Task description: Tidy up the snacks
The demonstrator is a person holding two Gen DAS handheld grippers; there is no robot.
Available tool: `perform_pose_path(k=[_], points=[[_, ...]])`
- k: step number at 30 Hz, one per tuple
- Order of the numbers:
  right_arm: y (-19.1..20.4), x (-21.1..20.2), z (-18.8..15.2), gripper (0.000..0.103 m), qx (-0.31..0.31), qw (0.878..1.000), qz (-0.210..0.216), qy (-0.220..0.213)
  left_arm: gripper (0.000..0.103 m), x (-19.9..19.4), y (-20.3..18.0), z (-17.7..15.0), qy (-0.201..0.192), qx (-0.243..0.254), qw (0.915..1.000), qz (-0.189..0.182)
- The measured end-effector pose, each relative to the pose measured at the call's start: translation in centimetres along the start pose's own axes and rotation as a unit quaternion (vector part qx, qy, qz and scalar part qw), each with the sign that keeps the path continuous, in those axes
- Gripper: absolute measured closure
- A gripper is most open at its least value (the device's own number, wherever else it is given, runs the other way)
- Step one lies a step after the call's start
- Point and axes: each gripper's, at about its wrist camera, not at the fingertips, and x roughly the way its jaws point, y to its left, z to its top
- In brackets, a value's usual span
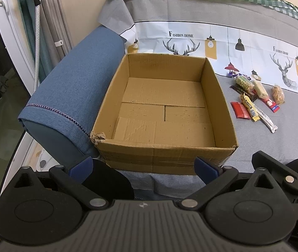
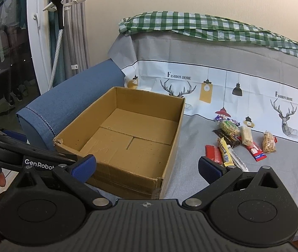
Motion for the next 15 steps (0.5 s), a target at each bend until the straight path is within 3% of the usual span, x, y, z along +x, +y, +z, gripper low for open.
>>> perform_pose_path(k=[15], points=[[-1.5, 1.0, 0.0, 0.001, 0.021, 1.000, 0.011, 0.011, 0.000, 1.0, -1.8, 0.8, 0.016, 0.029, 0.9994, 0.010]])
